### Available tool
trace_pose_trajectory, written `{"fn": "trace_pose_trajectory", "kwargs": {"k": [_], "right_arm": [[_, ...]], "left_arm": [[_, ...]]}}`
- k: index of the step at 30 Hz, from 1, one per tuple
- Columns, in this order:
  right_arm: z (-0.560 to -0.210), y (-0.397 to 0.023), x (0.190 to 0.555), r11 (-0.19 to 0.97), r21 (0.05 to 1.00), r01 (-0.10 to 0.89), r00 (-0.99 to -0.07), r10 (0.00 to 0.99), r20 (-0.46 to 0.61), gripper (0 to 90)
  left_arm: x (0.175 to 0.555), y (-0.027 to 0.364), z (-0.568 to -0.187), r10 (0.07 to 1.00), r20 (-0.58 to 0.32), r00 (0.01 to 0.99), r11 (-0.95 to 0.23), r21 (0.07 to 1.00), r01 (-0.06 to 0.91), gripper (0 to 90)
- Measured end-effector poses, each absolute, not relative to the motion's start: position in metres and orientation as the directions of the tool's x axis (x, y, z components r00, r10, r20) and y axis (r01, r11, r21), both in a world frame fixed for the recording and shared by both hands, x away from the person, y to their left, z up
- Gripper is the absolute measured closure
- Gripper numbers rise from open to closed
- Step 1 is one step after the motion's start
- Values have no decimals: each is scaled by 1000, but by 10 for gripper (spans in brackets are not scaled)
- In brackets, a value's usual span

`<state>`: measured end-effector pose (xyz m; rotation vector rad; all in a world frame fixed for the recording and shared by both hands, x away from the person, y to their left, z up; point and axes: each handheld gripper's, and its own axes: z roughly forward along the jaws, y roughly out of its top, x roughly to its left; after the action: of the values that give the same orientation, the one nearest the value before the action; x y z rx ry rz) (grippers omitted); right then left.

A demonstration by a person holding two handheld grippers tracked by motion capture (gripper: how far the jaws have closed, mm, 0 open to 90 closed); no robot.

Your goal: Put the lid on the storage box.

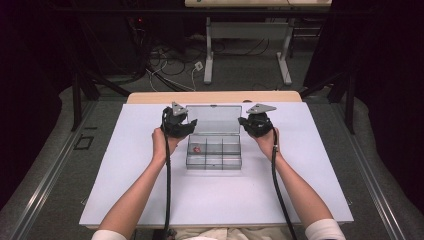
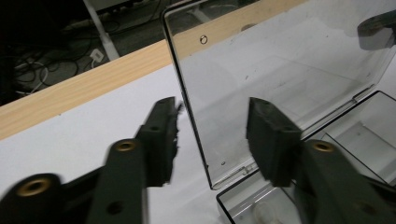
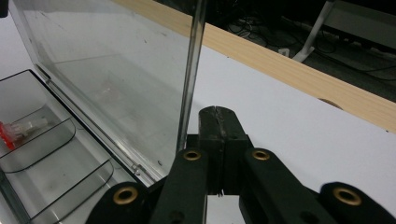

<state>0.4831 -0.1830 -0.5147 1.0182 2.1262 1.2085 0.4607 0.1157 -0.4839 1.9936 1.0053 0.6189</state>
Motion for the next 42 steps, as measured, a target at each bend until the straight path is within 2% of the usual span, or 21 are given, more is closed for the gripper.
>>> {"fn": "trace_pose_trajectory", "kwargs": {"k": [2, 8, 13, 22, 26, 31, 42], "right_arm": [[-514, -183, 483, 336, 870, 361, -606, 794, -55, 900], [-509, -184, 480, 361, 862, 356, -615, 785, -74, 900], [-501, -191, 473, 377, 852, 363, -626, 776, -76, 872], [-488, -200, 461, 440, 820, 367, -672, 735, -93, 764], [-485, -195, 460, 429, 821, 376, -680, 730, -69, 724], [-481, -187, 458, 398, 834, 382, -673, 739, -45, 761], [-476, -182, 449, 417, 832, 366, -693, 719, -55, 769]], "left_arm": [[460, 116, -484, 818, 70, 571, -367, 827, 426, 641], [456, 120, -483, 816, 77, 573, -373, 828, 418, 716], [456, 121, -484, 816, 73, 574, -367, 832, 416, 733], [454, 122, -485, 809, 84, 582, -380, 830, 408, 744], [452, 122, -485, 807, 84, 585, -378, 834, 402, 745], [446, 124, -484, 799, 84, 596, -386, 832, 400, 751], [435, 127, -484, 773, 91, 627, -406, 831, 381, 744]]}}
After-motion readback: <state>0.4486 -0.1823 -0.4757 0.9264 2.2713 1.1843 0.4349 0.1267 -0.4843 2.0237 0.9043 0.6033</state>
